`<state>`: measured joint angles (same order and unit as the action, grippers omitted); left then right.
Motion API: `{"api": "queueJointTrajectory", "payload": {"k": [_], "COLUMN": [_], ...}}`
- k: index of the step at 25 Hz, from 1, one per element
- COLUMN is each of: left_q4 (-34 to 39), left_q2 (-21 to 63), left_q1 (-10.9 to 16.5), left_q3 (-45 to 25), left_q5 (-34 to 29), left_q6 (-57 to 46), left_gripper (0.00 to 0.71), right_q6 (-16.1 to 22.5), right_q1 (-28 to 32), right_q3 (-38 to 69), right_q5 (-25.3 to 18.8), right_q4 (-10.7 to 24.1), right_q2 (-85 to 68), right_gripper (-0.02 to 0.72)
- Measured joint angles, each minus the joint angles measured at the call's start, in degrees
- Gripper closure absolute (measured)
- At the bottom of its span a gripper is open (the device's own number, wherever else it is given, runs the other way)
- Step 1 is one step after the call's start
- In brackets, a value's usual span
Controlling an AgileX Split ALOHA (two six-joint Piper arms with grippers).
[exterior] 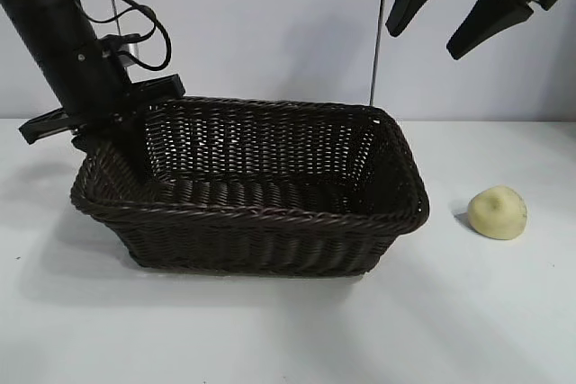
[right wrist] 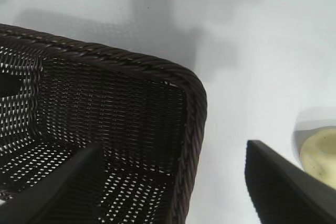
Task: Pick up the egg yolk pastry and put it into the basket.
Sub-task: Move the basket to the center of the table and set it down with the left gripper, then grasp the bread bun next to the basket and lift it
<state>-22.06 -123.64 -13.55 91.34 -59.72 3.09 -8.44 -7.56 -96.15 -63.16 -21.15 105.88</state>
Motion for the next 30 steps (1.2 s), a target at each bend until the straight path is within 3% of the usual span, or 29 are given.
{"api": "queueJointTrajectory", "payload": {"k": [8, 10, 13, 16, 21, 30], "left_q4": [-0.86, -1.3, -1.19, 0.16, 4.22, 4.65], "left_q2": [-1.46, -1.46, -1.46, -0.6, 4.42, 18.14], "left_q1": [0.0, 0.0, 0.0, 0.0, 0.0, 0.0], "left_q3": [0.0, 0.09, 0.21, 0.21, 0.21, 0.21], "left_q5": [1.64, 2.22, 2.61, 2.61, -0.02, -6.71], "left_q6": [0.44, 0.44, 0.44, 0.44, 0.44, 0.44], "left_gripper": [0.584, 0.476, 0.245, 0.153, 0.128, 0.125], "right_q6": [0.0, 0.0, 0.0, 0.0, 0.0, 0.0], "right_q1": [0.0, 0.0, 0.0, 0.0, 0.0, 0.0], "right_q3": [0.0, 0.0, 0.0, 0.0, 0.0, 0.0], "right_q5": [0.0, 0.0, 0.0, 0.0, 0.0, 0.07], "right_q4": [0.0, 0.0, 0.0, 0.0, 0.0, 0.0], "right_q2": [0.0, 0.0, 0.0, 0.0, 0.0, 0.0], "right_gripper": [0.166, 0.166, 0.166, 0.166, 0.166, 0.166]}}
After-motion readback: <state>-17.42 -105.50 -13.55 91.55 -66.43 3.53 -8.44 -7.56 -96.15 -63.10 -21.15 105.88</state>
